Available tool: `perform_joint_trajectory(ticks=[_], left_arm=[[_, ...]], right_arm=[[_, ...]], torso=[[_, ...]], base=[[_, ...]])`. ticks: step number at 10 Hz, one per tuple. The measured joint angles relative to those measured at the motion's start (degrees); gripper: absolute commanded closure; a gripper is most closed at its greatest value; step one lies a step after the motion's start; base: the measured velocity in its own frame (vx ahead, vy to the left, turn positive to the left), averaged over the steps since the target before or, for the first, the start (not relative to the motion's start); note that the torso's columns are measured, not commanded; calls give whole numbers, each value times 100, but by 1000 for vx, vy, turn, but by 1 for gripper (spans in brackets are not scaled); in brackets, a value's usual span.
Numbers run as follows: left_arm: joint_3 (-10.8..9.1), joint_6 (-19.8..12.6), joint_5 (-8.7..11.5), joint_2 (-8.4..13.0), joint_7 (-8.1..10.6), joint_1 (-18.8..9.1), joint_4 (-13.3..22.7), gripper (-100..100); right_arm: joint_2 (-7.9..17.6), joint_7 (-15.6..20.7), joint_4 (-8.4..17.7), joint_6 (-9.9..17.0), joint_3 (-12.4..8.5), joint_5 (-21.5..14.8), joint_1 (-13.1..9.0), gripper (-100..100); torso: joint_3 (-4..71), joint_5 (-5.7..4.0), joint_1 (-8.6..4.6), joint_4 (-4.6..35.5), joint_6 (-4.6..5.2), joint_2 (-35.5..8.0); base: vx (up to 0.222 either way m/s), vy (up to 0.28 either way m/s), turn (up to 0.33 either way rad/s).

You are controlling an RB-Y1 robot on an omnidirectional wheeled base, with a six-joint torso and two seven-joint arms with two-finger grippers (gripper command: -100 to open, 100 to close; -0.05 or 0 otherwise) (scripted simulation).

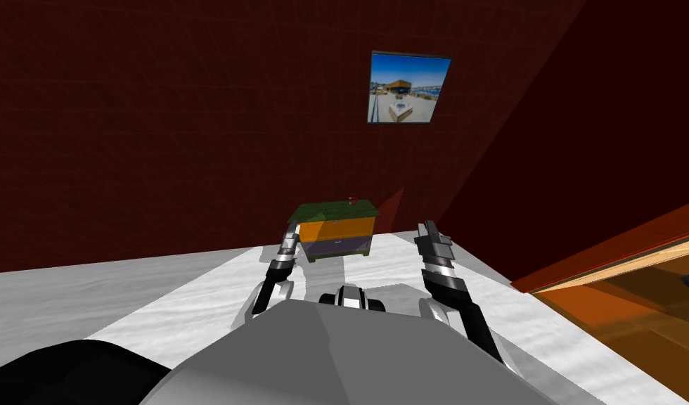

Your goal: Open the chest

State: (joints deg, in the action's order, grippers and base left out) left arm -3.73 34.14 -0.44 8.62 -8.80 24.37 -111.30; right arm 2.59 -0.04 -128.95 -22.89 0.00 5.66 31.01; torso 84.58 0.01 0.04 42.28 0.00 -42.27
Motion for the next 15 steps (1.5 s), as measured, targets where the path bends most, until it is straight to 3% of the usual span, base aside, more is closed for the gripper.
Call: perform_joint_trajectory(ticks=[15], left_arm=[[-142,1286,-152,176,-216,-381,2275,-100]], right_arm=[[0,0,0,0,0,0,-1,0]], torso=[[-5,-1,-4,2,0,-9]], base=[[90,-31,11]])
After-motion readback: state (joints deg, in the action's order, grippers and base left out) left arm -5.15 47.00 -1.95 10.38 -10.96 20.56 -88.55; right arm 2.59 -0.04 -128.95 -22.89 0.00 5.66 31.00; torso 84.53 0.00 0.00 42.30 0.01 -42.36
